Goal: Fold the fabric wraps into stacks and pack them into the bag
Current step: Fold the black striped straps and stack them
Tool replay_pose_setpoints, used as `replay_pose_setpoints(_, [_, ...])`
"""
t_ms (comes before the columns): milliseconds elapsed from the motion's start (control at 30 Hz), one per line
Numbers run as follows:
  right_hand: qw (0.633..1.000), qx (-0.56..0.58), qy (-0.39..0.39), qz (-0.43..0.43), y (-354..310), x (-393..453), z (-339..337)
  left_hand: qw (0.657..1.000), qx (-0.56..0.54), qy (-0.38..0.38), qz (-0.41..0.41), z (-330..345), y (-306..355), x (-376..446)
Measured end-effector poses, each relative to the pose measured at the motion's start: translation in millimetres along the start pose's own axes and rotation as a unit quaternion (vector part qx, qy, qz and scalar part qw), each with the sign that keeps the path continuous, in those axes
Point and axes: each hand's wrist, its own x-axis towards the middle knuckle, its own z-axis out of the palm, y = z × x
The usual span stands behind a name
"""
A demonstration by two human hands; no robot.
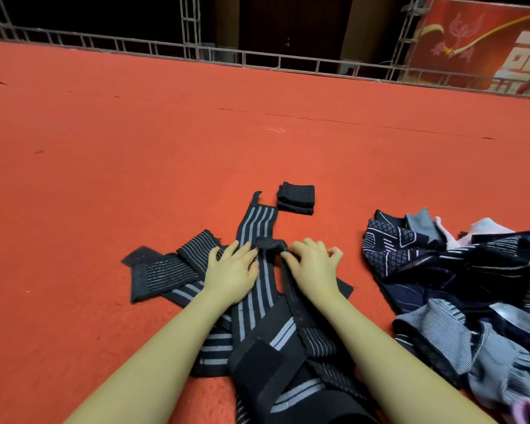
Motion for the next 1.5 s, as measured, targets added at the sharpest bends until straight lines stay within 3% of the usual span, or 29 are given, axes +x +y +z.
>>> replay_pose_setpoints(133, [0.984,0.114,0.134,0.018,9.5,9.0,-27.9,0.999,0.045,0.016,0.015,-15.6,11.0,4.4])
replay_pose_setpoints(233, [0.973,0.136,0.185,0.015,12.8,14.8,-50.1,0.993,-0.05,0.102,0.043,-29.8,33.2,-3.6])
replay_pose_setpoints(333, [0.962,0.133,0.236,0.018,13.6,16.8,-69.8,0.98,-0.125,0.121,0.1,-41.2,63.3,-15.9])
replay_pose_setpoints(467, [0.945,0.14,0.294,0.039,14.8,18.6,-95.0,0.97,-0.139,0.147,0.132,-38.5,91.1,-24.4])
replay_pose_setpoints(633, [0.926,0.14,0.347,0.053,22.1,24.0,-122.8,0.936,-0.231,0.259,0.054,-56.2,93.9,-14.2])
replay_pose_setpoints(700, [0.926,0.127,0.354,0.044,24.0,25.1,-126.8,0.92,-0.212,0.324,0.065,-72.9,87.9,-5.2])
replay_pose_setpoints(800, [0.926,0.121,0.357,0.033,26.8,25.2,-126.8,0.884,-0.069,0.441,0.136,-93.5,76.3,10.3])
replay_pose_setpoints(867, [0.932,0.108,0.343,0.036,32.1,22.2,-122.9,0.872,0.002,0.454,0.182,-93.7,70.5,18.0])
replay_pose_setpoints(933, [0.954,0.07,0.288,0.049,43.0,15.2,-111.7,0.888,0.041,0.406,0.214,-78.4,66.1,19.3])
replay_pose_setpoints(1033, [0.985,-0.035,0.163,0.045,63.1,-5.9,-87.3,0.962,0.056,0.178,0.202,-35.7,60.9,4.9])
replay_pose_setpoints(1100, [0.992,-0.091,0.082,0.03,72.7,-18.6,-76.2,0.984,0.078,0.056,0.15,-14.9,58.8,-7.5])
replay_pose_setpoints(1233, [0.991,-0.127,-0.031,0.03,76.7,-28.9,-67.3,0.982,0.066,0.101,0.146,-6.4,51.9,-10.1])
replay_pose_setpoints(1367, [0.989,-0.13,-0.05,-0.048,68.3,-31.8,-58.2,0.962,0.119,0.183,0.162,-10.8,41.6,0.1])
replay_pose_setpoints(1500, [0.978,-0.17,-0.082,-0.087,54.9,-29.1,-50.3,0.968,0.077,0.181,0.158,-12.7,34.1,2.1])
